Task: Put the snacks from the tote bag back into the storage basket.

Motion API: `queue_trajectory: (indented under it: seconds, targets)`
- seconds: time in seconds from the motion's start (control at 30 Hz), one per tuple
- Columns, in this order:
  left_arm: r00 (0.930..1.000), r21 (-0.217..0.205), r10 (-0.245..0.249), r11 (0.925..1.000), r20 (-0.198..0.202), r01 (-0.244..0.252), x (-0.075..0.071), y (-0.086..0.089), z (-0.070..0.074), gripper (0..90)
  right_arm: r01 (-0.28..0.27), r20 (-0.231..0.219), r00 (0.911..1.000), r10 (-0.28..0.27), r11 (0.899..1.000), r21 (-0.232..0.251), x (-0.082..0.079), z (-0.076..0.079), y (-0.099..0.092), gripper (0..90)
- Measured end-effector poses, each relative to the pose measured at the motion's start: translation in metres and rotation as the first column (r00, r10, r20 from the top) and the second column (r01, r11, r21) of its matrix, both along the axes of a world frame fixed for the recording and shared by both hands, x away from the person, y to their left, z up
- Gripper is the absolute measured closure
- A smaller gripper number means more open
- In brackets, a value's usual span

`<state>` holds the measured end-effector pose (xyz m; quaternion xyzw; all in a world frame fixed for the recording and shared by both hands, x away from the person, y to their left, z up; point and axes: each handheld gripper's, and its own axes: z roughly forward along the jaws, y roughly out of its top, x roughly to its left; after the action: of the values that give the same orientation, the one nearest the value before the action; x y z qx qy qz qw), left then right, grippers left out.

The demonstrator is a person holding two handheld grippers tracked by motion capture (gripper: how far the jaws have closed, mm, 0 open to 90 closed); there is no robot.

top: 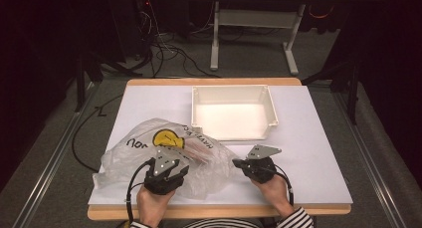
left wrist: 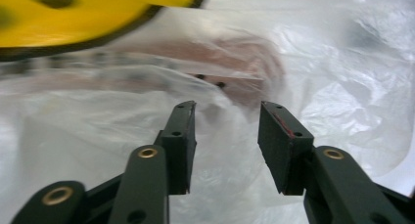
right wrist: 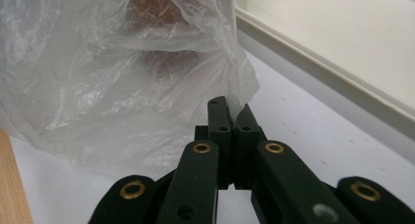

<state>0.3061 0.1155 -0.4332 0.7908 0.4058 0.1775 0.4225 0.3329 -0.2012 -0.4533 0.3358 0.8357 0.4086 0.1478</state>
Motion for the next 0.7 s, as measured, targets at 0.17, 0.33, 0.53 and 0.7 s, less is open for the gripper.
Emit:
queue_trajectory:
  seconds: [0.17,0.33,0.53,0.7]
  targets:
    - [0.9998,-0.014,0.021,0.9997,0.000,-0.021,0.000,0.007,0.003,56.1,0.016,-0.002,0.9999,-0.016,1.000,-0.010,0.000,0.000,-0.006,90.0]
    - [0.9990,-0.013,0.033,0.9994,0.030,-0.032,0.000,0.010,0.009,54.4,0.015,-0.004,0.9999,-0.015,1.000,-0.017,0.001,-0.001,-0.010,90.0]
    - [0.9968,0.009,0.048,0.9988,0.064,-0.048,0.005,0.011,0.020,50.0,0.018,-0.001,0.9998,-0.018,0.999,-0.034,-0.002,-0.001,-0.018,90.0]
    - [0.9955,0.007,0.069,0.9975,0.065,-0.070,0.008,0.015,0.022,48.2,0.026,-0.005,0.9996,-0.026,0.999,-0.035,-0.004,-0.003,-0.024,90.0]
